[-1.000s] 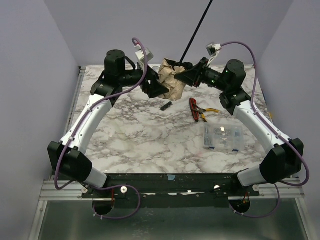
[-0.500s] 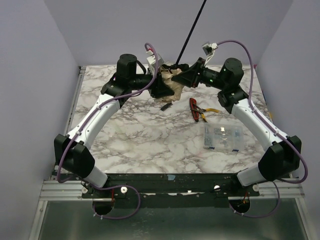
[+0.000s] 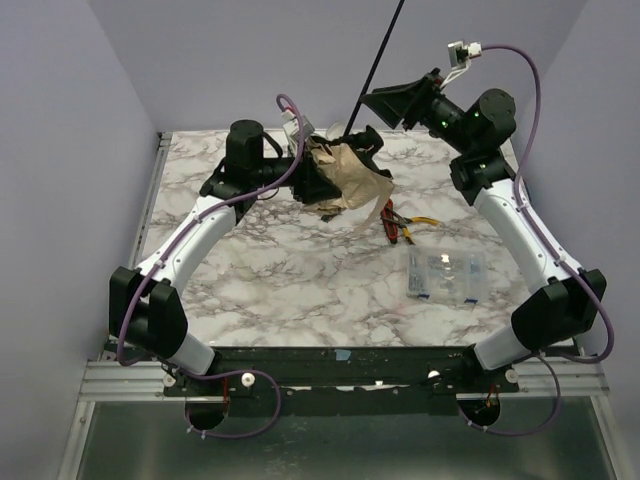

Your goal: Open the umbrella

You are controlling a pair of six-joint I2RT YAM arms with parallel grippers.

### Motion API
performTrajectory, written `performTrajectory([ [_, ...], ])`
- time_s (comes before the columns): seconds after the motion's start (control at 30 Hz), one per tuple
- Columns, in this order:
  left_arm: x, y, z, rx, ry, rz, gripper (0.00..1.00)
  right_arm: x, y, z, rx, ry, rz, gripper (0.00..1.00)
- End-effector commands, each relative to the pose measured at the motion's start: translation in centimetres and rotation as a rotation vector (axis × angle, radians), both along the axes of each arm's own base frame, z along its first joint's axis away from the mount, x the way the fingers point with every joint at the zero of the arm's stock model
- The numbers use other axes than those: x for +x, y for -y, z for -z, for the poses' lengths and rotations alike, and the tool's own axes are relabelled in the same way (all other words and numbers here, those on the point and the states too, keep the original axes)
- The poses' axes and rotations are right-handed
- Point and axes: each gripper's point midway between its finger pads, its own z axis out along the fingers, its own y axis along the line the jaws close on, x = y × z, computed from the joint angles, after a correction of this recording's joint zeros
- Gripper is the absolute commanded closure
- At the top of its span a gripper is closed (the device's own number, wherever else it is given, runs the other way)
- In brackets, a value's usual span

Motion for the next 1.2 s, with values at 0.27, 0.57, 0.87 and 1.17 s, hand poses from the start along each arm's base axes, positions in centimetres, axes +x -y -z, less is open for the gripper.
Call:
performTrajectory([
  [0.27, -2.0, 0.4, -4.8, -0.166, 0.149, 0.073, 1.0, 3.8, -0.1, -1.2, 0.144, -0.087, 0.073, 0.4],
  [0.57, -1.8, 1.7, -4.3, -0.181, 0.143, 0.082, 1.0, 1.4, -3.1, -1.6, 0.135, -0.04, -0.048, 0.55],
  [0.87, -1.2, 0.0, -2.9, -0.104, 0.143, 0.039, 0.54, 1.7, -1.9, -1.9, 0.043, 0.063, 0.054, 1.0],
  [1.17, 4.8, -10.5, 0.1, 0.214, 0.086, -0.308, 0.12, 3.1, 1.9, -0.5, -0.161, 0.258, 0.333, 1.0],
])
